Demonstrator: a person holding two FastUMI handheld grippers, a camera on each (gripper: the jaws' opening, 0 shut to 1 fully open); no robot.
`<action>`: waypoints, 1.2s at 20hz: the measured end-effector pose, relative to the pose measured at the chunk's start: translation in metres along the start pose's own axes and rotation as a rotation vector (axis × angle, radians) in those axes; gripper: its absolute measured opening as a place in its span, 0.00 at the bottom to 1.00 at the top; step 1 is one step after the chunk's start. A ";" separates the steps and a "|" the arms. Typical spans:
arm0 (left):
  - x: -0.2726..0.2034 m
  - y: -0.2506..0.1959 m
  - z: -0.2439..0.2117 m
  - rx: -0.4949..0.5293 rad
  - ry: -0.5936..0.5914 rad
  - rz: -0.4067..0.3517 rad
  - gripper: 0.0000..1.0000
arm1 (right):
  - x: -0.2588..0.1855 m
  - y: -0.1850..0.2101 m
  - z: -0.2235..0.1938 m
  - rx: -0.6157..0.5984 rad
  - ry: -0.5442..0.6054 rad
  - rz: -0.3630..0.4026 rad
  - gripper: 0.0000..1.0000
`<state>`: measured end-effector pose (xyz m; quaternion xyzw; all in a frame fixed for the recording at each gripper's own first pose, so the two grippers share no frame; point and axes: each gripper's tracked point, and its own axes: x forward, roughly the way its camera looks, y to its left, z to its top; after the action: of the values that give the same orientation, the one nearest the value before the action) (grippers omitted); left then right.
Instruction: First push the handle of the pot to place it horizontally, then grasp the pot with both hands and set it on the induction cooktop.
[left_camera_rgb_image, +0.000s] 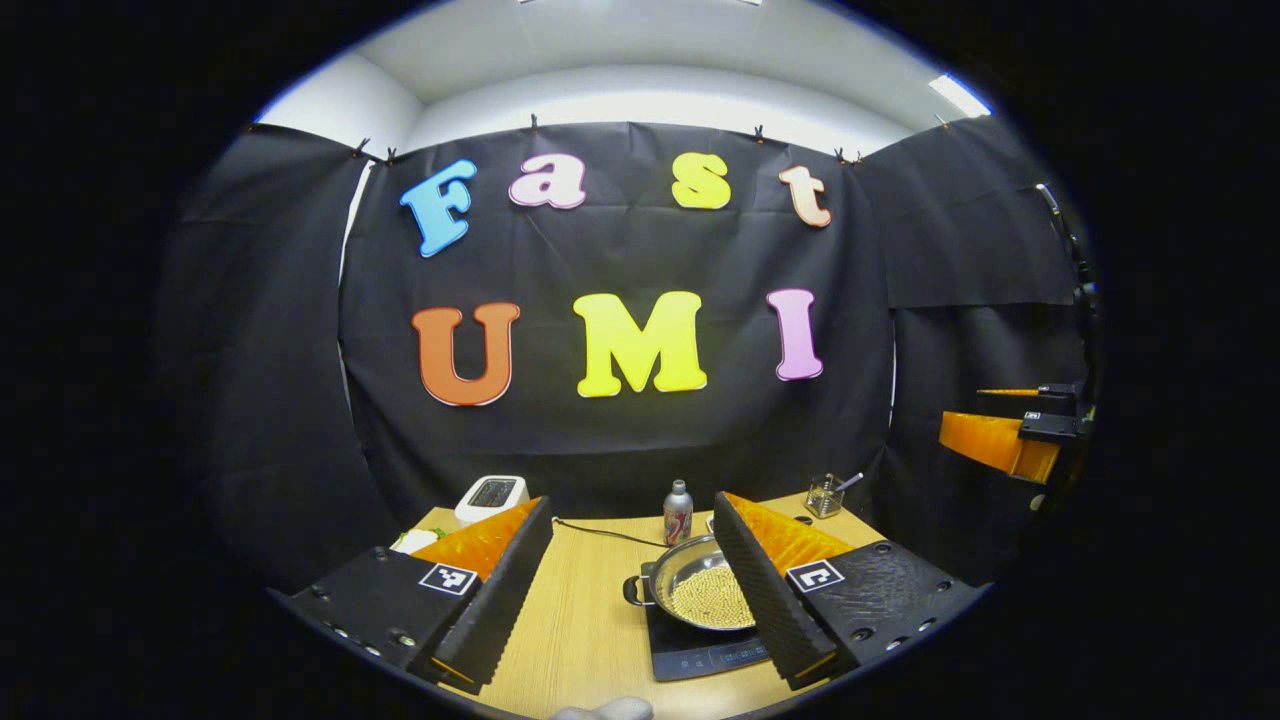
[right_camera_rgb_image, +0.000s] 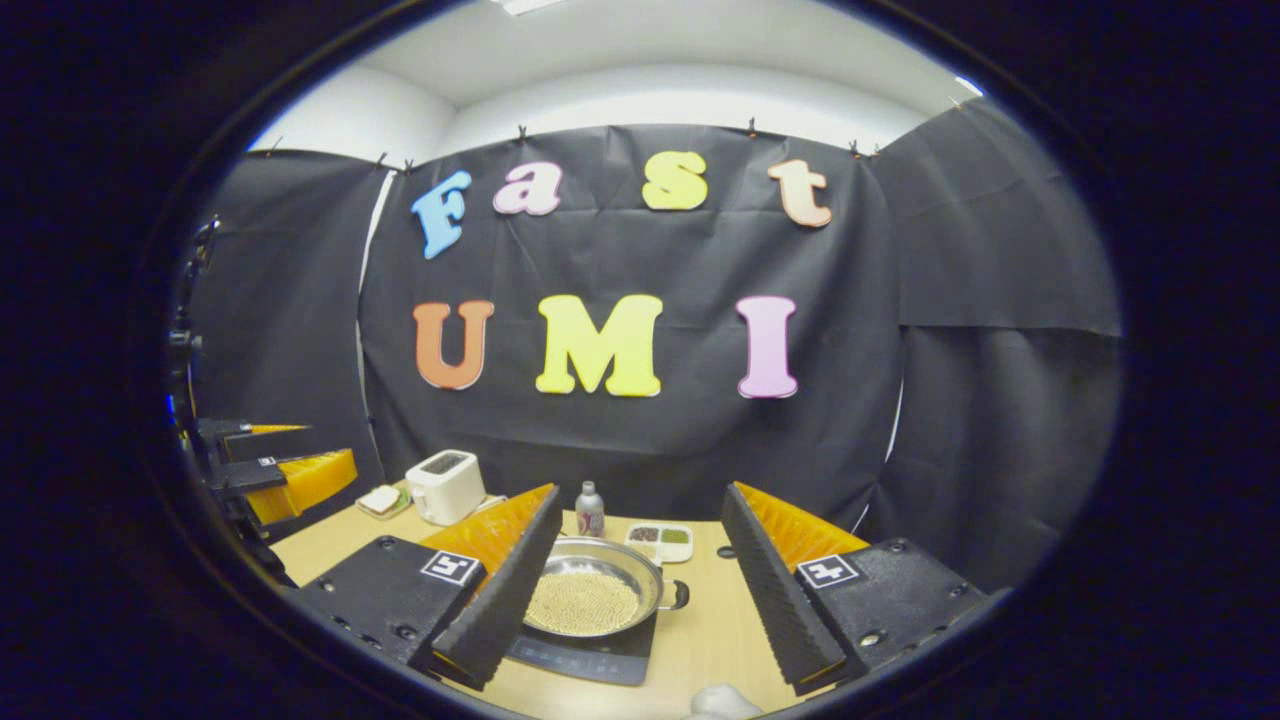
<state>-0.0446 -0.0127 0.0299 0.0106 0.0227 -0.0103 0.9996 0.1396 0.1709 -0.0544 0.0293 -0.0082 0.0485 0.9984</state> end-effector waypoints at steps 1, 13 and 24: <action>-0.011 0.000 0.010 -0.002 -0.022 0.016 0.96 | -0.005 -0.003 0.006 0.008 -0.018 0.003 1.00; -0.130 -0.026 0.014 -0.070 -0.039 0.134 0.97 | -0.053 -0.037 0.006 0.034 -0.096 0.002 1.00; -0.158 -0.057 -0.011 -0.071 0.012 0.135 0.97 | -0.073 -0.040 -0.023 0.061 0.000 0.044 1.00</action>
<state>-0.2042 -0.0659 0.0253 -0.0234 0.0283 0.0582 0.9976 0.0712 0.1252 -0.0808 0.0596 -0.0073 0.0707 0.9957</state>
